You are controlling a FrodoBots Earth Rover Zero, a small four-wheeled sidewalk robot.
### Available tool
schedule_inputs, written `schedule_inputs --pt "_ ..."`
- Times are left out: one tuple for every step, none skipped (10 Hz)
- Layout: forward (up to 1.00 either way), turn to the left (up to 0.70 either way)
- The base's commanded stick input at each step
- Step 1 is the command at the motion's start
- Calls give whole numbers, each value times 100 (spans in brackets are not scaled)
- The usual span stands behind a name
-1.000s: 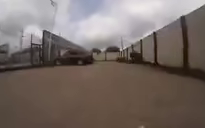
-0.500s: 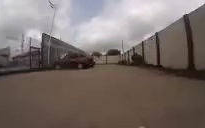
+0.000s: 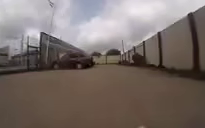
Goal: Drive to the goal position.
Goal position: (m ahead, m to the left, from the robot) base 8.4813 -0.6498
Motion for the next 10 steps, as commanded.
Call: schedule_inputs --pt "70 -23" --pt "70 -5" --pt "70 0" --pt "70 0" --pt "70 0" --pt "70 0" --pt "70 0" --pt "70 0" --pt "70 0" --pt "70 0"
